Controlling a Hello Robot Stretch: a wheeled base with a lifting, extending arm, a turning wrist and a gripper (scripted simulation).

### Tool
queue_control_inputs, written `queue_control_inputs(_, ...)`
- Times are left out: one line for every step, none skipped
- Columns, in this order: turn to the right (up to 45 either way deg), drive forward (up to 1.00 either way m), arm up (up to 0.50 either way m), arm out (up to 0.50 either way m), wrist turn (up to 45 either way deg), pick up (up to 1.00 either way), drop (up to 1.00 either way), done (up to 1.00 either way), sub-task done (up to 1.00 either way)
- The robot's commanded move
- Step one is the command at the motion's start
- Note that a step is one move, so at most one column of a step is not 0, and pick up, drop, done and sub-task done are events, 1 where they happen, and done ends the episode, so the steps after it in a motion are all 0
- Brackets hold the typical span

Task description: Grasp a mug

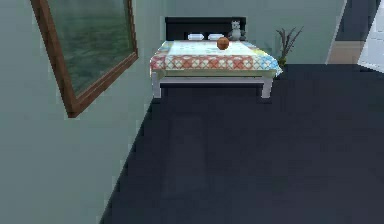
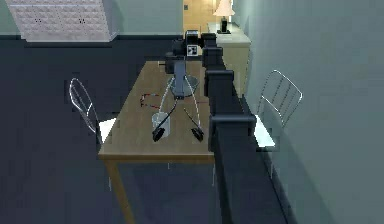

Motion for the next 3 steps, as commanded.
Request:
queue_control_inputs(0.0,0.00,0.00,0.00,45.0,0.00,0.00,0.00,0.00)
queue_control_inputs(0.0,0.00,0.00,0.00,45.0,0.00,0.00,0.00,0.00)
queue_control_inputs(0.0,0.00,0.00,0.00,45.0,0.00,0.00,0.00,0.00)
